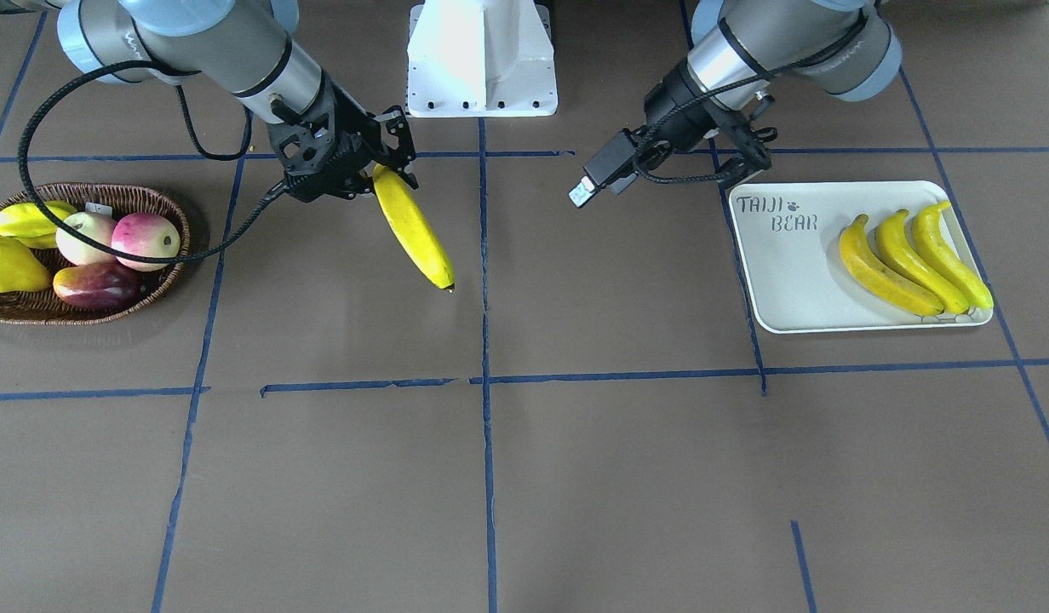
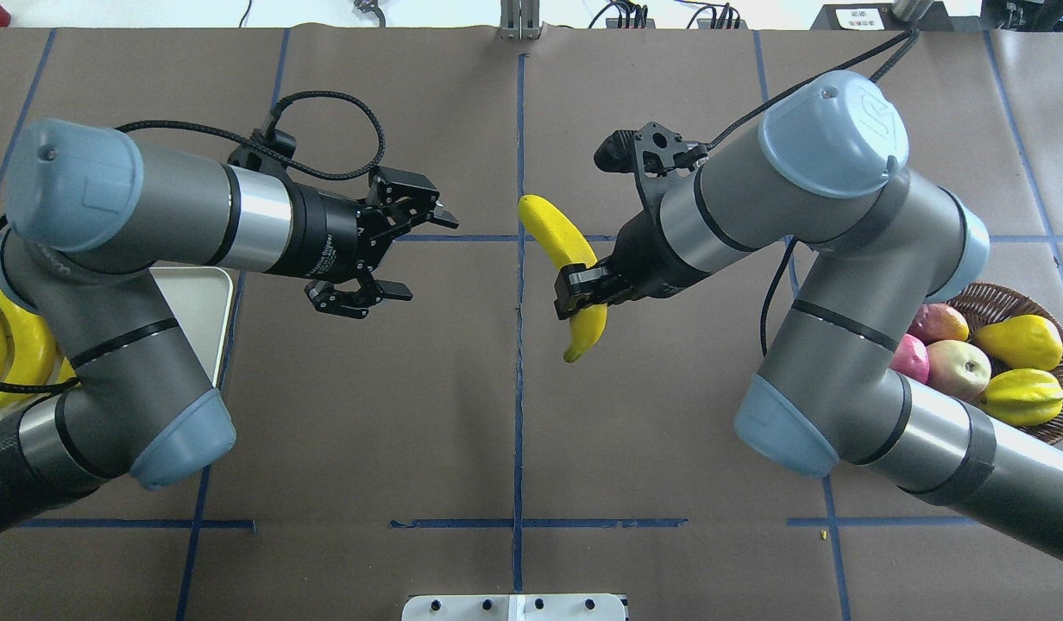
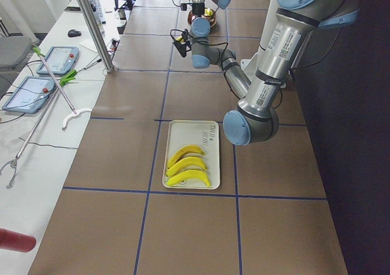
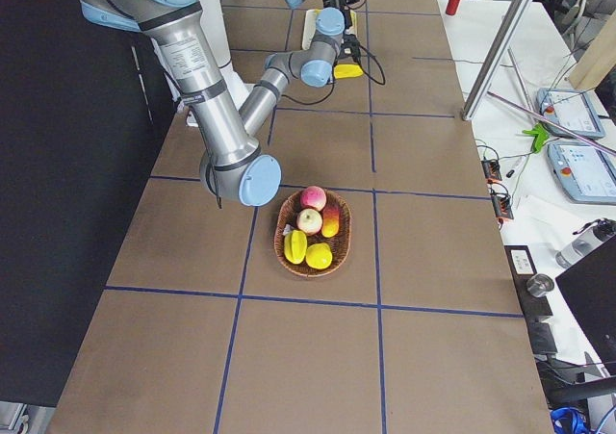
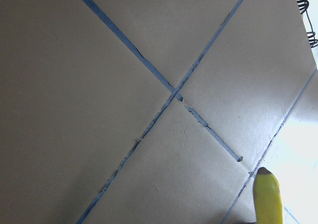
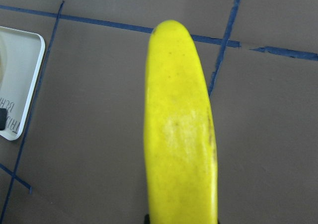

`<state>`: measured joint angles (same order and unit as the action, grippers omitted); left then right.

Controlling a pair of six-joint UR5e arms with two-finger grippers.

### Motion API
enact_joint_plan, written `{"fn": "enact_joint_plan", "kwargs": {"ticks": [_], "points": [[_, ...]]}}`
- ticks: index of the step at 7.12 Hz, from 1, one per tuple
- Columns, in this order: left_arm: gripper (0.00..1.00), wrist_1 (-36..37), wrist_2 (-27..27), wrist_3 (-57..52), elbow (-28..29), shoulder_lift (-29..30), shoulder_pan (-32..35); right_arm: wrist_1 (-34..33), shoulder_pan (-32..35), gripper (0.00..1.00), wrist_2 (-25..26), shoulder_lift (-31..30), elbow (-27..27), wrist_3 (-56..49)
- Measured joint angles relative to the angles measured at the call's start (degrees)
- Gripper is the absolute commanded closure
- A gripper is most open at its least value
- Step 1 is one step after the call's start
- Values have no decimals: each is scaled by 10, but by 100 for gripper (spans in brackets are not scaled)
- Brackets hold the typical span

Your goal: Transfer all bananas from basket to plate

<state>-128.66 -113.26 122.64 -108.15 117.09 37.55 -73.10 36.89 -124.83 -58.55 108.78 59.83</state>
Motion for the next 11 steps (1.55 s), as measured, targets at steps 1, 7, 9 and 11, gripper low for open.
{"fn": "enact_joint_plan", "kwargs": {"ticks": [1, 7, 9, 11], "points": [[0, -8, 14, 12, 1, 7, -8, 0, -13, 99, 9, 9, 1, 13], [1, -45, 83, 47, 37, 33, -56, 1, -59, 98, 24, 21, 12, 34], [14, -46, 84, 51, 42, 34, -62, 1, -59, 98, 24, 23, 15, 38], [65, -46, 88, 83, 43, 41, -66, 1, -60, 95, 24, 23, 15, 39]]}}
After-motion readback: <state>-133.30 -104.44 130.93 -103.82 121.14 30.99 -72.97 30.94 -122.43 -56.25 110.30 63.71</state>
